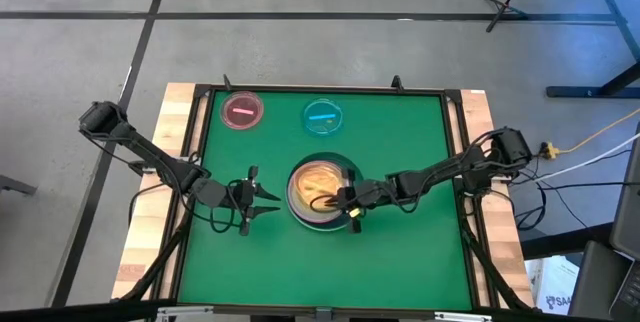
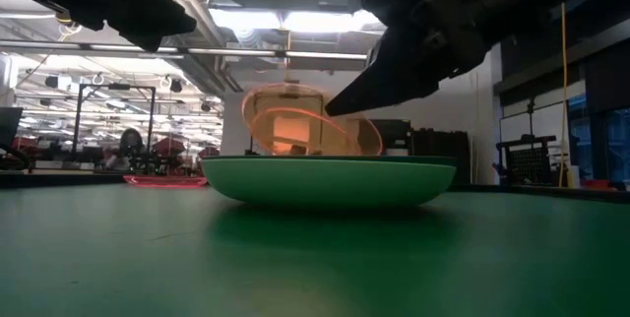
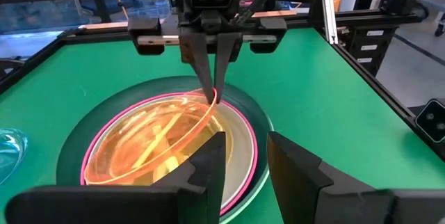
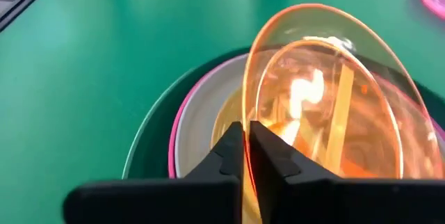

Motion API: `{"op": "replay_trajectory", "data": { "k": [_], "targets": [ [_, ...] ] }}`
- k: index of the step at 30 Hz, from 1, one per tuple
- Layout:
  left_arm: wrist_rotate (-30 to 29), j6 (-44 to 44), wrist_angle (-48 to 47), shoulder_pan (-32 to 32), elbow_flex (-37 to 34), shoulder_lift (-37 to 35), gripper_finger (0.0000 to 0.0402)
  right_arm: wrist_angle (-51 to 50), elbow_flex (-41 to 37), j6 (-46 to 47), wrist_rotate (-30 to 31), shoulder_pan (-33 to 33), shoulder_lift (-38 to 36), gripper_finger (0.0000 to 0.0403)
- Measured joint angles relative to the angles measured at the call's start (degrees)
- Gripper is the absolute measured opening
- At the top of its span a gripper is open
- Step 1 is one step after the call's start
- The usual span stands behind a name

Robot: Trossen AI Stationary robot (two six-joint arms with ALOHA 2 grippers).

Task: Stack plastic plates
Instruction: Stack the orange plate on top of the light green plate, then stack the blue plate on top of the orange plate

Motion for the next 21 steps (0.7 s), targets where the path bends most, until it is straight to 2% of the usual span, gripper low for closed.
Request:
{"op": "replay_trajectory", "data": {
  "k": [3, 7, 14, 21],
  "targets": [
    [0.0, 0.0, 0.0, 0.0, 0.0, 0.0, 0.0099, -0.5, 0.0, 1.4, 0.0, 0.0, 0.1, 0.0034],
    [0.0, 0.0, 0.1, 0.0, 0.0, 0.0, 0.0099, -0.8, -0.1, 1.5, 0.0, 0.0, -0.5, 0.0092],
    [0.0, 0.0, 0.2, 0.0, 0.0, 0.0, 0.0099, -6.2, -0.1, -0.2, 1.2, -1.8, -7.2, 0.0183],
    [0.0, -0.1, 0.2, 0.0, 0.0, 0.0, 0.0099, -11.9, 0.0, 1.1, 14.5, -7.9, -14.6, 0.0208]
  ]
}}
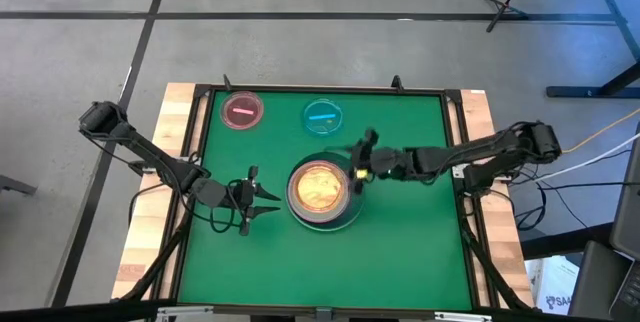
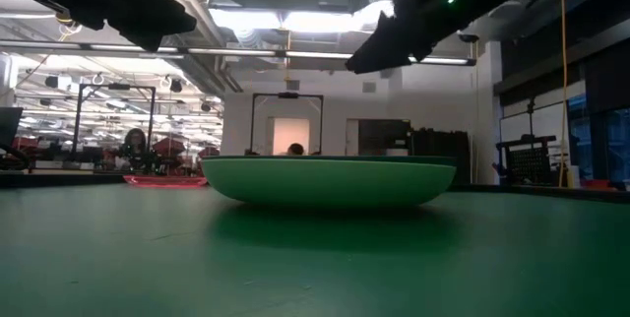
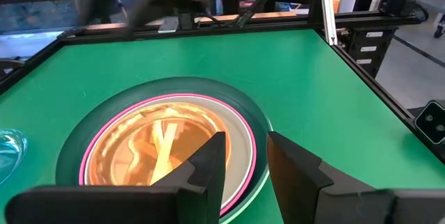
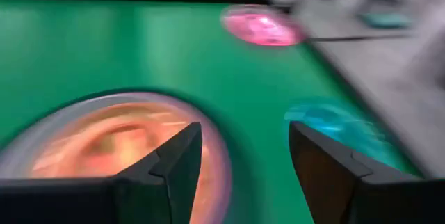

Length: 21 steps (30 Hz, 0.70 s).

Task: Stack plastic plates
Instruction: Stack the blue plate on top of the orange plate

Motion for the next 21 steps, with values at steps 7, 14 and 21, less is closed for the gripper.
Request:
{"op": "replay_trajectory", "data": {
  "k": [7, 14, 21],
  "targets": [
    [-1.0, 0.0, 0.1, 0.0, 0.0, 0.0, 0.0099, -1.1, 0.0, -0.1, 13.7, -7.5, -0.8, 0.0209],
    [-1.2, -0.2, 0.1, 0.0, 0.0, 0.0, 0.0099, -2.8, 0.0, 3.3, 5.8, -16.3, 0.8, 0.0209],
    [-1.3, -0.2, 0.2, 0.4, 0.0, 0.0, 0.0099, -3.1, 0.1, 12.7, -8.2, -27.7, 4.0, 0.0209]
  ]
}}
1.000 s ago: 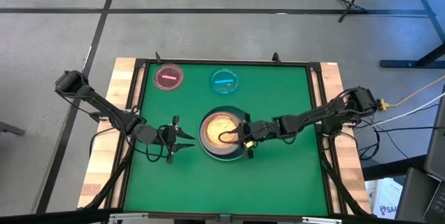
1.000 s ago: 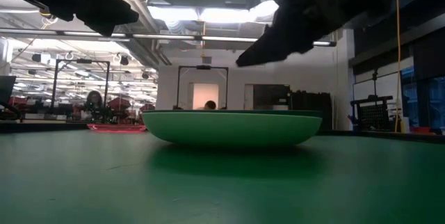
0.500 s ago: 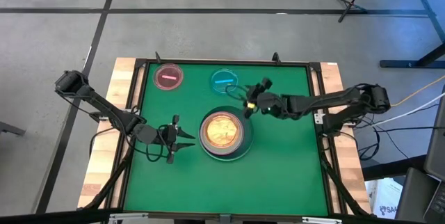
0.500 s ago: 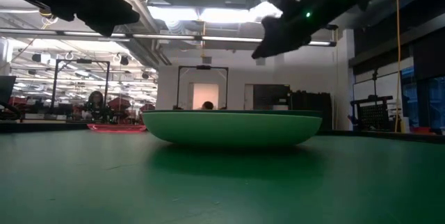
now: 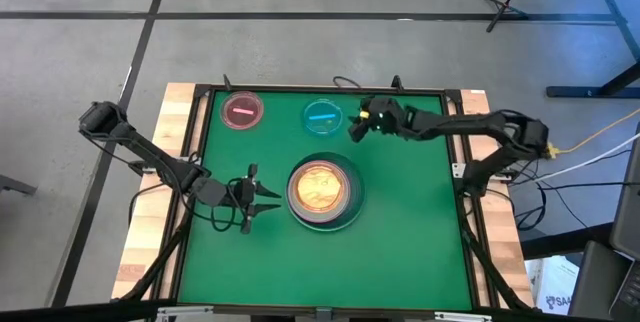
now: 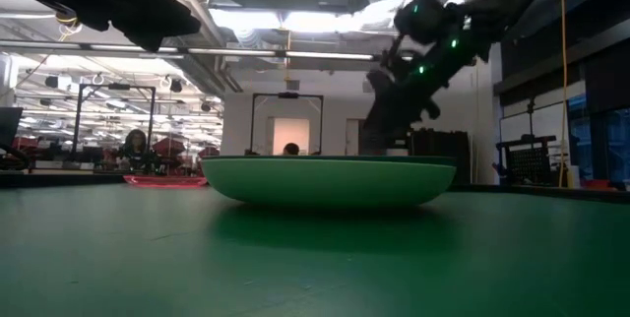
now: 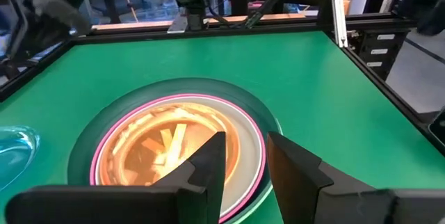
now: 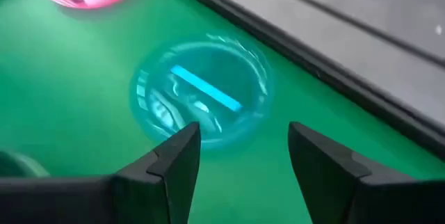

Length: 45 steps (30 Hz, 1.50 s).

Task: Stack plastic plates
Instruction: Stack the blue plate on top of the orange plate

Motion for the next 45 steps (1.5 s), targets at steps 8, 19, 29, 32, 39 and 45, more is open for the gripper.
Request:
{"op": "replay_trajectory", "data": {
  "k": [8, 19, 29, 32, 39, 45],
  "targets": [
    [0.0, 0.0, 0.0, 0.5, 0.0, 0.0, 0.0099, -0.2, 2.4, 2.7, -11.9, -10.3, 8.0, 0.0209],
    [0.0, 0.1, -0.1, 0.5, 0.0, 0.0, 0.0099, -13.3, 21.0, 1.1, -22.7, -17.1, 22.2, 0.0209],
    [0.9, 0.0, -0.6, 0.4, 0.0, 0.0, 0.0099, -23.7, 34.9, -1.3, -32.9, -17.7, 33.5, 0.0209],
    [0.9, 0.0, -0.7, 0.4, 0.0, 0.0, 0.0099, -24.7, 36.2, -1.6, -33.0, -17.7, 35.2, 0.0209],
    [0.9, 0.1, -0.7, 0.4, 0.0, 0.0, 0.0099, -25.9, 36.6, -3.5, -34.4, -17.7, 35.4, 0.0183],
    [0.8, 0.1, -0.6, 0.4, 0.0, 0.0, 0.0099, -26.5, 36.6, -3.8, -34.4, -17.7, 35.4, 0.0104]
  ]
}}
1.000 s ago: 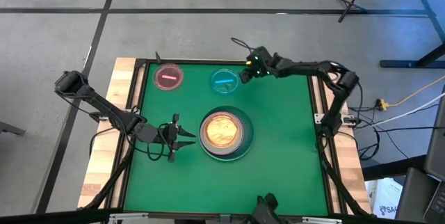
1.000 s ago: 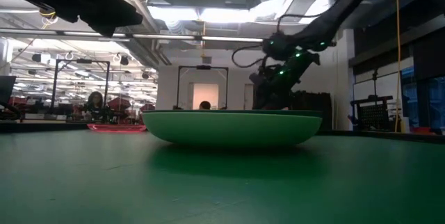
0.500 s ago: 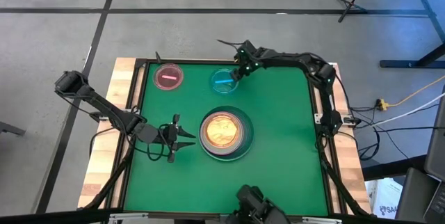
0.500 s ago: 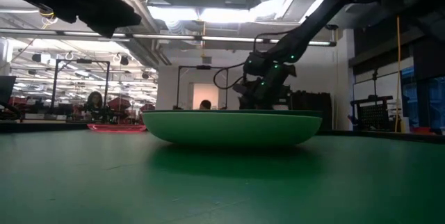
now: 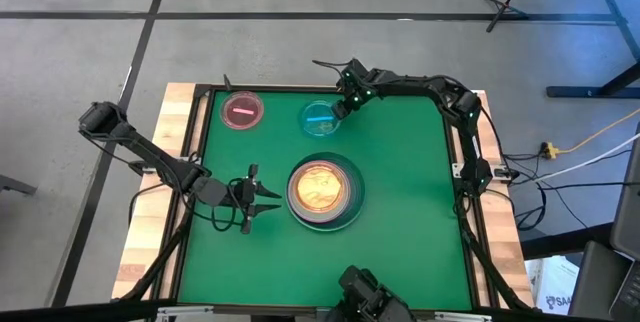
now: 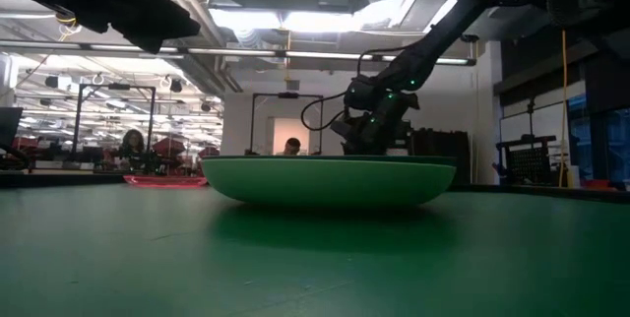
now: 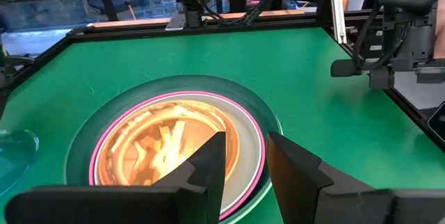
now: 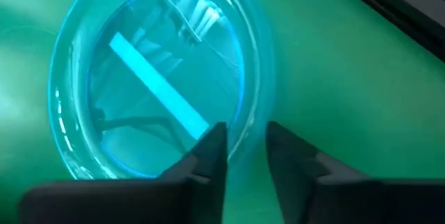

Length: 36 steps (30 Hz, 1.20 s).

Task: Stack plastic plates
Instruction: Stack the blue plate on top of the orange plate

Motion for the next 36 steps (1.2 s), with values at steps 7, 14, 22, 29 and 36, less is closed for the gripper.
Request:
{"op": "replay_trajectory", "data": {
  "k": [7, 14, 22, 29, 36],
  "targets": [
    [-0.1, 0.0, 0.0, 0.0, 0.0, 0.0, 0.0099, -0.3, 0.0, -0.1, 4.3, 0.0, 0.0, 0.0009],
    [-0.1, 0.0, 0.0, 0.0, 0.0, 0.0, 0.0099, -0.3, 0.0, -0.4, 4.6, 0.0, 0.0, 0.0015],
    [-0.1, 0.0, 0.0, 0.0, 0.0, 0.0, 0.0099, -0.4, 0.0, -1.6, 3.9, 0.7, 0.0, 0.0021],
    [-0.1, 0.0, 0.0, 0.0, 0.0, 0.0, 0.0099, -1.8, -0.1, -1.6, 4.0, 1.4, 0.0, 0.0105],
    [-0.1, 0.0, 0.0, 0.0, 0.0, 0.0, 0.0099, -1.6, -0.4, -2.2, 4.8, 1.9, 0.0, 0.0117]
  ]
}}
